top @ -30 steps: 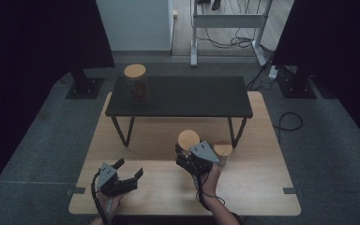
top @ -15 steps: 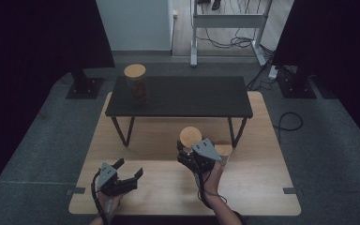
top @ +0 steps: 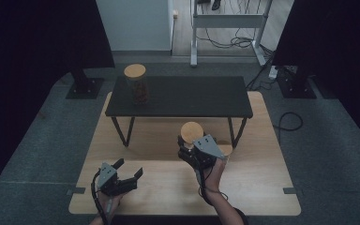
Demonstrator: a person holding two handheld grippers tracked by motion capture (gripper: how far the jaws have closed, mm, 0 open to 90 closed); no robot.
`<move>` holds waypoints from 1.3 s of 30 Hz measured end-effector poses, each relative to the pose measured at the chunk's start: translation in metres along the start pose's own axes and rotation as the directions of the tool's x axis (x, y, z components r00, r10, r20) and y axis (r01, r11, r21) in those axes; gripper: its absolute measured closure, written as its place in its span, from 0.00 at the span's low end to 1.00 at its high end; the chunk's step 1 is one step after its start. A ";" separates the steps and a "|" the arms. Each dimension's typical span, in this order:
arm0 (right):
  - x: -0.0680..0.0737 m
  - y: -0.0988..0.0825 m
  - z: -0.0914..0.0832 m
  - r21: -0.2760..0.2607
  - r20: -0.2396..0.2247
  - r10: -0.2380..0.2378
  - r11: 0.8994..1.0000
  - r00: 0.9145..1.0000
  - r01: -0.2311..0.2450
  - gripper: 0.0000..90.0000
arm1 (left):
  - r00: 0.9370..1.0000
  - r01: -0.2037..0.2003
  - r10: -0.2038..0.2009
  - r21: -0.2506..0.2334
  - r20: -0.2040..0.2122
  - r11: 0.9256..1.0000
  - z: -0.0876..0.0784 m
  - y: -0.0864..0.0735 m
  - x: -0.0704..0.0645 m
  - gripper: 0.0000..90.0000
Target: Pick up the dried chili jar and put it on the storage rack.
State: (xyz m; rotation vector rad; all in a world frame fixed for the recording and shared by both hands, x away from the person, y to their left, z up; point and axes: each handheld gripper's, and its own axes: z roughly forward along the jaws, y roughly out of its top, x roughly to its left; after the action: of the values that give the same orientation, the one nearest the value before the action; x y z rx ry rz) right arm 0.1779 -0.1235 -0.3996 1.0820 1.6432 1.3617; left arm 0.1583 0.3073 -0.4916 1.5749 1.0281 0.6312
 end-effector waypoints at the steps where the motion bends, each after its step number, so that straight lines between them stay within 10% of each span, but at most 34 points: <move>1: 0.000 0.001 0.000 -0.004 0.001 0.000 1.000 1.000 0.000 0.29 | 1.000 0.000 0.000 0.000 0.000 1.000 0.000 0.000 0.000 0.09; 39: 0.001 0.036 0.017 -0.063 0.041 -0.044 0.997 0.998 0.047 0.29 | 1.000 0.002 -0.002 -0.002 -0.003 1.000 0.000 0.000 0.000 0.09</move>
State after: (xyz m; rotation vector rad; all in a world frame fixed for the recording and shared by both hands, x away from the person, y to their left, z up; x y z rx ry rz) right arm 0.1987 -0.1129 -0.3674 1.0217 1.5761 1.3464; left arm 0.1586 0.3075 -0.4914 1.5714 1.0306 0.6333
